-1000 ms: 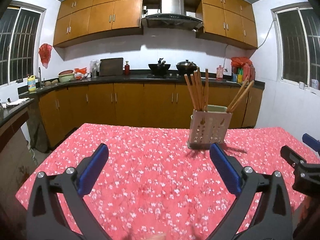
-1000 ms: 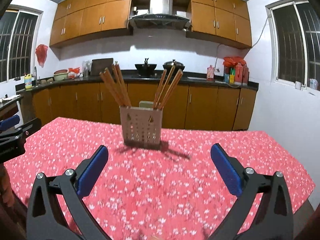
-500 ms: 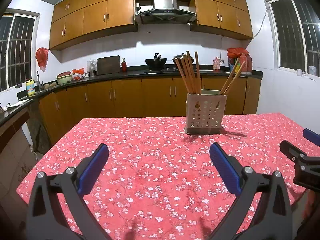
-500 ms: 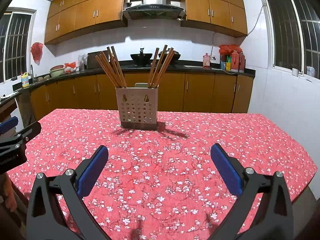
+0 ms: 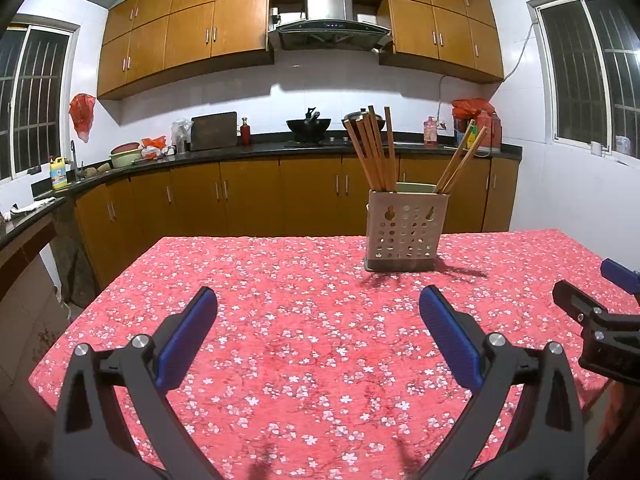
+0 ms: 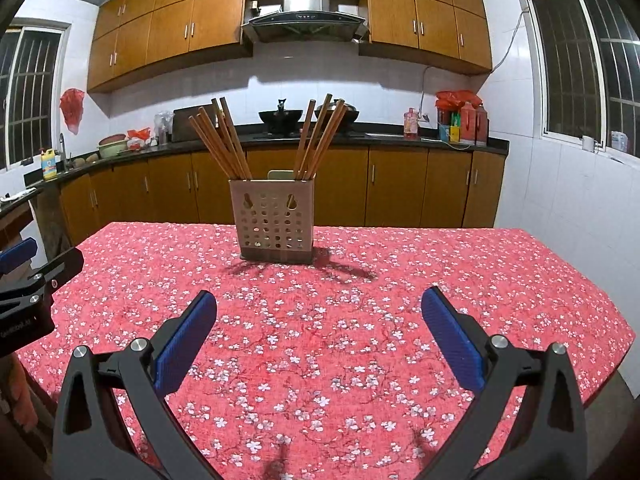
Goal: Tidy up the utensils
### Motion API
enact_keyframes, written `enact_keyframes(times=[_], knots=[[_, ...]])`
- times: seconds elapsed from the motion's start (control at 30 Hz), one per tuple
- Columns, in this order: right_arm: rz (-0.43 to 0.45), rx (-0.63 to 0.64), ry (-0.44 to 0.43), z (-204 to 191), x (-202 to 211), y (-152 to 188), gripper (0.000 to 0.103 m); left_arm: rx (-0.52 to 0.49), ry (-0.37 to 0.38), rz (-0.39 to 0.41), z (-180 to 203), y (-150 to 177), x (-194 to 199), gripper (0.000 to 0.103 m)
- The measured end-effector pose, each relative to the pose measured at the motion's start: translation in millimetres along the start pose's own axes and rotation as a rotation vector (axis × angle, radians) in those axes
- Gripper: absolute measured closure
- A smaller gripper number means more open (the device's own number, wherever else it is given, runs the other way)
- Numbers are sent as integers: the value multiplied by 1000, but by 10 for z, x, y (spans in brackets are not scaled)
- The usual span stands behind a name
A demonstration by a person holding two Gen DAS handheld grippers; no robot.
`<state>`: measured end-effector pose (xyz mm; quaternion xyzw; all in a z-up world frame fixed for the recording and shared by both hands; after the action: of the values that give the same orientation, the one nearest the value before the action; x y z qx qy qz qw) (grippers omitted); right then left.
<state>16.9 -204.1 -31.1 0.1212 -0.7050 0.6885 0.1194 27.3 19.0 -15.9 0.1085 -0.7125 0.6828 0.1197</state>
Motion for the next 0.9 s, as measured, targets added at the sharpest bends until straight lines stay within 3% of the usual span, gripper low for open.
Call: enact_keyframes(times=[0.9], knots=[[-10,-13,3,9,-19,7,2,3,0,-4,23,3,-3,4]])
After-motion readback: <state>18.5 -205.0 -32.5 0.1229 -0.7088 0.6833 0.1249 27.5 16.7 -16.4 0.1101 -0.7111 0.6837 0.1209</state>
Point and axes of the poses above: each gripper's, at about its wrist camera, not at the fingertips, and x roughly against the way its jaws point, z to its right, y to its underside, the point moved 2 cm from there along -x, roughly the way its jaws point, and after that the axes turned 2 degrees about z, right-handed, at the moved point
